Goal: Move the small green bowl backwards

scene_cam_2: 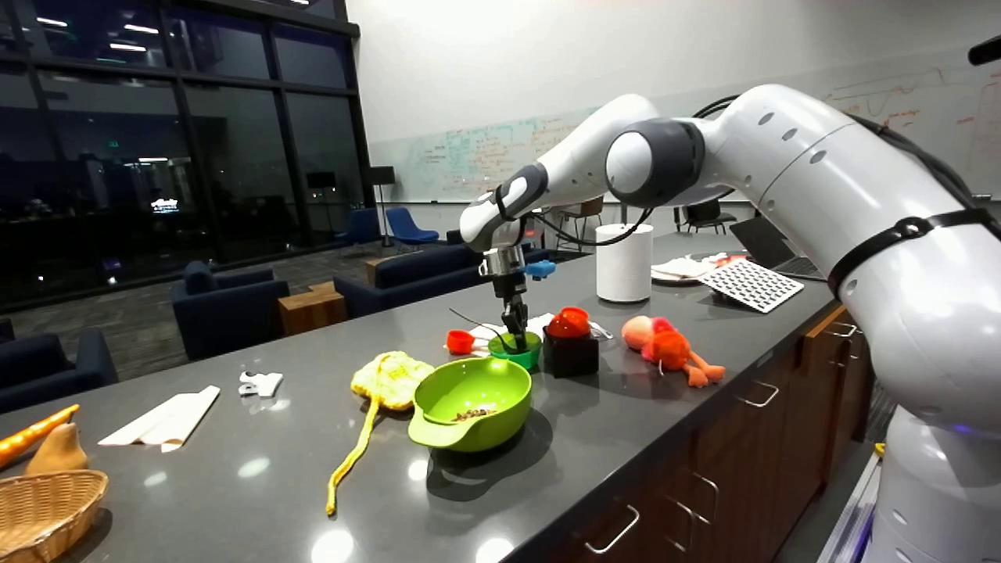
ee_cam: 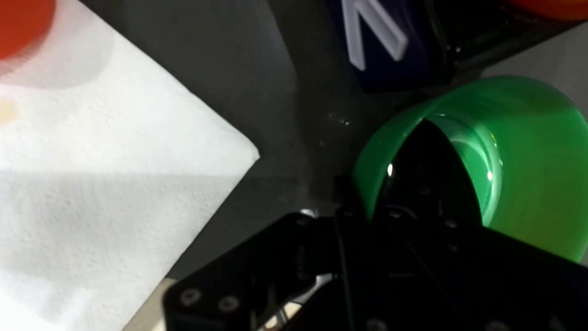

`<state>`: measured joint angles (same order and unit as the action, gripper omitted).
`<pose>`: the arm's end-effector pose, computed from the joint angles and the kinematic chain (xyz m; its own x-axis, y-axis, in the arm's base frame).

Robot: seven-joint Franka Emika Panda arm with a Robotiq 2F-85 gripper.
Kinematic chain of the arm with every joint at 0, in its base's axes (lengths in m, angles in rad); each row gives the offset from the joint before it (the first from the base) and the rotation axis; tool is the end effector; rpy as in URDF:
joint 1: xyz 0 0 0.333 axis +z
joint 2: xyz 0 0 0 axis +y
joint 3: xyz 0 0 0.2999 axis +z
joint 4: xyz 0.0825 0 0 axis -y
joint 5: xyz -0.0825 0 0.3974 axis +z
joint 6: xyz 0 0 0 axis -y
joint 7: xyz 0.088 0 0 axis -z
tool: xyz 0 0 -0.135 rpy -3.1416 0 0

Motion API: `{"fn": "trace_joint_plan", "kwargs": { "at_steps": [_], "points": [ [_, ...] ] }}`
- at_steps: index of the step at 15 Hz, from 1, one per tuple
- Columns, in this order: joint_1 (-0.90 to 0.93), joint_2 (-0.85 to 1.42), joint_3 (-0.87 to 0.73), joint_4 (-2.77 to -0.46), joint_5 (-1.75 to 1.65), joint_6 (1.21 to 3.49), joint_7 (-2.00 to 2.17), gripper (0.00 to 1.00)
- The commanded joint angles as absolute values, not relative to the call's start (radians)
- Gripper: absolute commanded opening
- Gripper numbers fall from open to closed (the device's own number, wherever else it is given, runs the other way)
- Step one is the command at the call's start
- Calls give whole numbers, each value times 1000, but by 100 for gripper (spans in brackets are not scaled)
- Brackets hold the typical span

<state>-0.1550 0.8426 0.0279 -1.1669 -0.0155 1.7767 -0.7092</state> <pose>0.7214 -0.0986 0.2254 0.8167 0.5513 -0.1704 0.5302 -0.8335 -0.1552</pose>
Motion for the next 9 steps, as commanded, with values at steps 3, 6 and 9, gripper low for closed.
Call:
{"fn": "trace_joint_plan", "kwargs": {
  "at_steps": [3, 6, 9],
  "points": [
    [-158, 817, 34, -1161, -21, 1724, -696, 1],
    [-167, 809, 44, -1153, -8, 1703, -709, 1],
    [-175, 795, 50, -1144, 6, 1686, -713, 1]
  ]
}}
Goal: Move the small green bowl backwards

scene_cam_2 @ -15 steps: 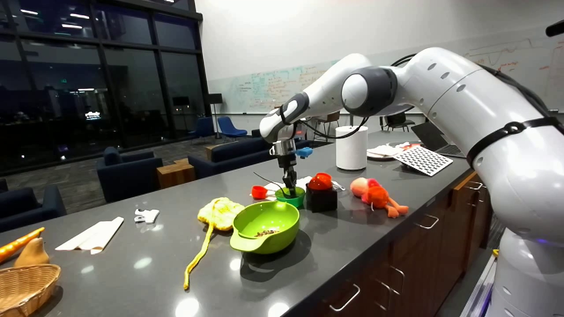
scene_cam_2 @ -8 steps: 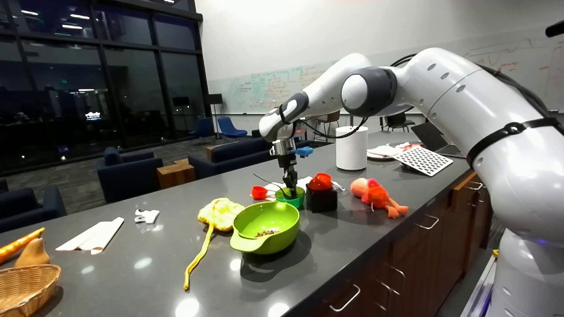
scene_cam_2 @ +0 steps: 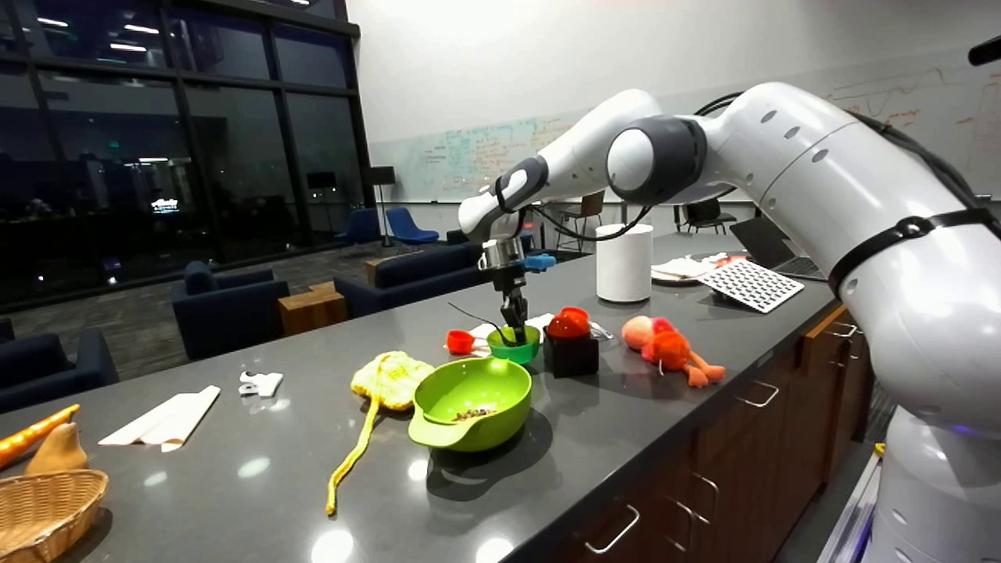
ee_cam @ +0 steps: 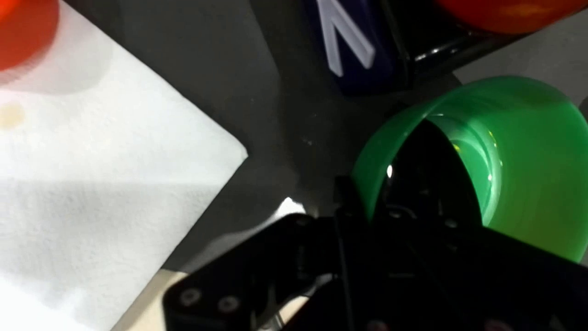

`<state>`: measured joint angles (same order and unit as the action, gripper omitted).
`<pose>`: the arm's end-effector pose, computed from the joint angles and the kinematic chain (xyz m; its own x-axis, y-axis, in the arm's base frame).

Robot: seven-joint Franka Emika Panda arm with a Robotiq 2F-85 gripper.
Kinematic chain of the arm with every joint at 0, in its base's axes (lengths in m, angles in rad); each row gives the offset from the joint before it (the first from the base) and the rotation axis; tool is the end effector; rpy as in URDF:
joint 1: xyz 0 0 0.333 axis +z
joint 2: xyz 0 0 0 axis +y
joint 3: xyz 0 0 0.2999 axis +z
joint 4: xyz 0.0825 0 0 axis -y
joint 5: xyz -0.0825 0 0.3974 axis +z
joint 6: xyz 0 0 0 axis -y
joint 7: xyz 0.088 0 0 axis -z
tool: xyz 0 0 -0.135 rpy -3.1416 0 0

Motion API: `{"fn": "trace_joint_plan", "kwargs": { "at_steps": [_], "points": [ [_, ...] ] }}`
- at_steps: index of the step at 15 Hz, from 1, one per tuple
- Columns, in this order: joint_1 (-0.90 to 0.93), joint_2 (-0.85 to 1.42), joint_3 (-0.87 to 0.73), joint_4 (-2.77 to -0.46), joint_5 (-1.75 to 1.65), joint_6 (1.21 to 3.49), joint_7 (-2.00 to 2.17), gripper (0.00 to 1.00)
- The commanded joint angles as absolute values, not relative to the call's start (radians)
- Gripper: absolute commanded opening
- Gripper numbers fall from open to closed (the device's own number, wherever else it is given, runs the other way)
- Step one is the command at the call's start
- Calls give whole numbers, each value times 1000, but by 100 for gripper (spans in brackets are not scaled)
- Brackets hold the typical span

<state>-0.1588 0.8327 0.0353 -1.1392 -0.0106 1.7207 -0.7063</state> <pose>0.7207 -0.0968 0.2422 0.8158 0.5502 -0.1782 0.5244 -0.8336 -0.1735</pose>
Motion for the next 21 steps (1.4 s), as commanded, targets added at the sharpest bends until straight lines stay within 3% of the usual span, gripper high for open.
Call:
{"fn": "trace_joint_plan", "kwargs": {
  "at_steps": [1, 11, 21],
  "points": [
    [-177, 789, 51, -1145, 12, 1682, -713, 1],
    [-201, 585, 36, -1313, 66, 1664, -661, 1],
    [-186, 278, 17, -1799, 202, 1892, -447, 1]
  ]
}}
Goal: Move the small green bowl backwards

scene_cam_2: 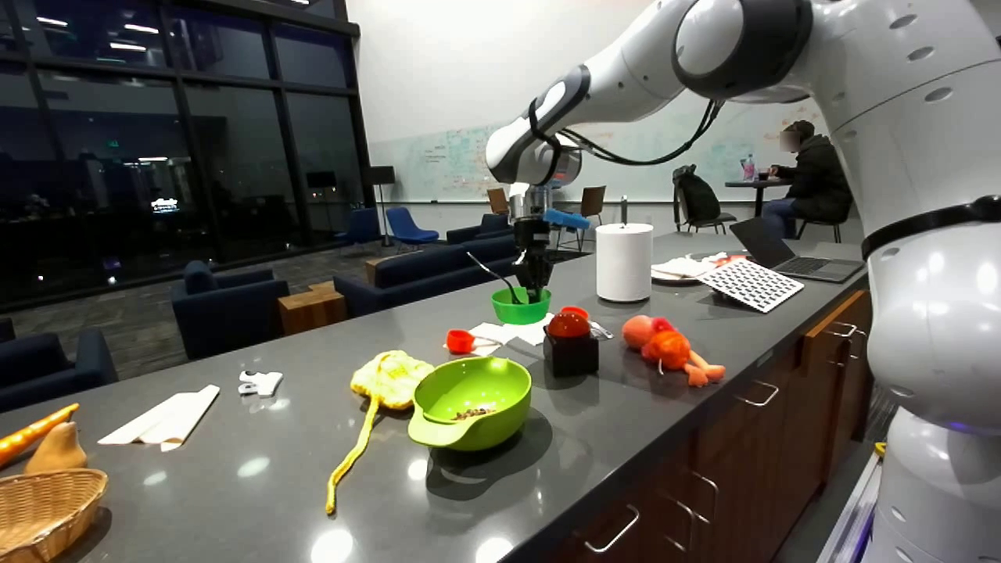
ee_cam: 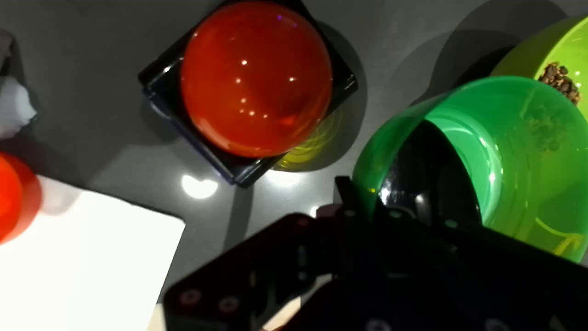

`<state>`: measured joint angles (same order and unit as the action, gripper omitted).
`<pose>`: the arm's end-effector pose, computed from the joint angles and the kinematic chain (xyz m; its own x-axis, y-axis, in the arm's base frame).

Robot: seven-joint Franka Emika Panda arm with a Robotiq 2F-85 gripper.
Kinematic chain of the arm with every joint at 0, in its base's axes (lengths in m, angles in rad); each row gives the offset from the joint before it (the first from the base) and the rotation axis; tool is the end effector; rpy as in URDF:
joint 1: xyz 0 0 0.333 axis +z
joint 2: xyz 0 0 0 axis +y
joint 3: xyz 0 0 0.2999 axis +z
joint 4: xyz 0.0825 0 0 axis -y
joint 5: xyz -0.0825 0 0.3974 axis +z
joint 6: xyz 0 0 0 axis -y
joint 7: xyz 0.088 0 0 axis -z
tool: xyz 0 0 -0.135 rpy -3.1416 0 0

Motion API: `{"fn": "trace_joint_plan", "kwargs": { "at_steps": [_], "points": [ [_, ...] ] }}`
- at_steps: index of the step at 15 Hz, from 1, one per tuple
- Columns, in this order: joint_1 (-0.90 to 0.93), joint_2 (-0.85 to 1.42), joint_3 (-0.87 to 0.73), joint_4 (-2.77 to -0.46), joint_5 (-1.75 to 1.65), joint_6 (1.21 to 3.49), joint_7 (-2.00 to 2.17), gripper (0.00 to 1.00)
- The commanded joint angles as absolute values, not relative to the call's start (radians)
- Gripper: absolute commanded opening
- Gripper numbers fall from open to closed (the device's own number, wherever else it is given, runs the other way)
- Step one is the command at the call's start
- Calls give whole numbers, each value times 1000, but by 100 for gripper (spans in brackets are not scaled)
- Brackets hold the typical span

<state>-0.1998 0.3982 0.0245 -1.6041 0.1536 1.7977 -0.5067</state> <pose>0.6400 -0.0973 0.3375 0.9518 0.2872 -0.1079 0.2573 -0.9387 -0.2296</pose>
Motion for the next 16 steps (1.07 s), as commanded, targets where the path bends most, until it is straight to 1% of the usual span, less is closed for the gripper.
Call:
{"fn": "trace_joint_plan", "kwargs": {
  "at_steps": [1, 5, 10, 16],
  "points": [
    [-179, 253, 15, -1853, 215, 1922, -424, 1],
    [-147, 149, 2, -2072, 233, 2036, -309, 1],
    [-105, -4, -23, -2326, 193, 2107, -83, 1],
    [-81, -104, -27, -2501, 204, 2163, 25, 1]
  ]
}}
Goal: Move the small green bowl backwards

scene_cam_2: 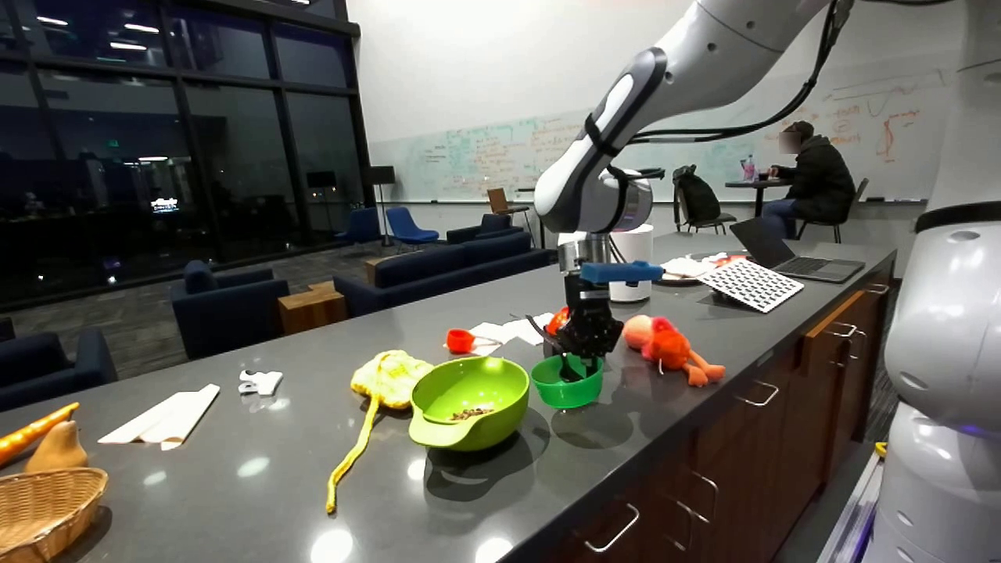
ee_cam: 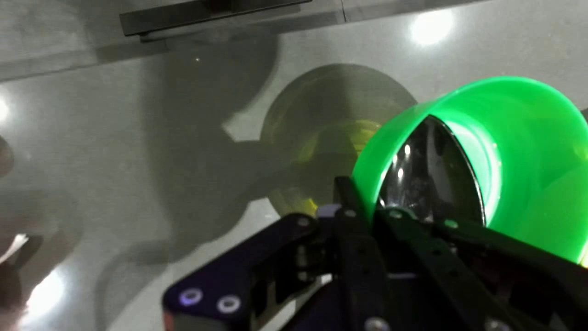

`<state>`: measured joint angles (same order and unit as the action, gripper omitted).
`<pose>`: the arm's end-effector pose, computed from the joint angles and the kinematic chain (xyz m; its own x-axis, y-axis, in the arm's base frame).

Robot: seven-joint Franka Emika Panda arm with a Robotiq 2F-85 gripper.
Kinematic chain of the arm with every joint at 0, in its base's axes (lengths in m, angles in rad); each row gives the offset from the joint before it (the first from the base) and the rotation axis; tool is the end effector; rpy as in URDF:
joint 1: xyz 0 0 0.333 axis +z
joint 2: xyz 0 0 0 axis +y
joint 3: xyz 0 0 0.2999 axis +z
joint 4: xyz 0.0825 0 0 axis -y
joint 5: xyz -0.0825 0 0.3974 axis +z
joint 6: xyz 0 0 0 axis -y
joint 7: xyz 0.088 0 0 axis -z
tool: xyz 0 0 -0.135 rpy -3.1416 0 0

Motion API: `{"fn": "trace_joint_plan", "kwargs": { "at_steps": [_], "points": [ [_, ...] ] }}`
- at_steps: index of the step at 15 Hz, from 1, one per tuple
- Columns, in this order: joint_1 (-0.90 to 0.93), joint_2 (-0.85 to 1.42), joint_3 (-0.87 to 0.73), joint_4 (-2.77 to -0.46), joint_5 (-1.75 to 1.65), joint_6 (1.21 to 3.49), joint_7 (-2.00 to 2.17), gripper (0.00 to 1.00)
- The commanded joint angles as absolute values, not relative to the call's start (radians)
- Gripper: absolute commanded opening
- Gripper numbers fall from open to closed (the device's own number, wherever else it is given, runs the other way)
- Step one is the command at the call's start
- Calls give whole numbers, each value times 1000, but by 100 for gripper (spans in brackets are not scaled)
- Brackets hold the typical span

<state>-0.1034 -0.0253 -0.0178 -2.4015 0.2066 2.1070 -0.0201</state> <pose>0.4581 -0.0411 0.2530 0.9416 -0.2003 -0.2706 -0.2463 -0.9578 -0.1480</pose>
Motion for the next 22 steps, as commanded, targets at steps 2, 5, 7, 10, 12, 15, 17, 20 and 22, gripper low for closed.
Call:
{"fn": "trace_joint_plan", "kwargs": {
  "at_steps": [2, 5, 7, 10, 12, 15, 17, 20, 22],
  "points": [
    [-78, -104, -32, -2533, 212, 2204, 4, 1],
    [-77, -89, -38, -2562, 210, 2274, -27, 1],
    [-77, -78, -41, -2571, 208, 2312, -45, 1],
    [-77, -67, -48, -2570, 213, 2338, -84, 29],
    [-78, -60, -52, -2559, 212, 2340, -104, 35],
    [-78, -55, -54, -2538, 204, 2327, -124, 54],
    [-78, -51, -54, -2521, 198, 2316, -134, 68],
    [-76, -57, -49, -2488, 162, 2303, -123, 88],
    [-71, -68, -42, -2460, 107, 2287, -100, 99]
  ]
}}
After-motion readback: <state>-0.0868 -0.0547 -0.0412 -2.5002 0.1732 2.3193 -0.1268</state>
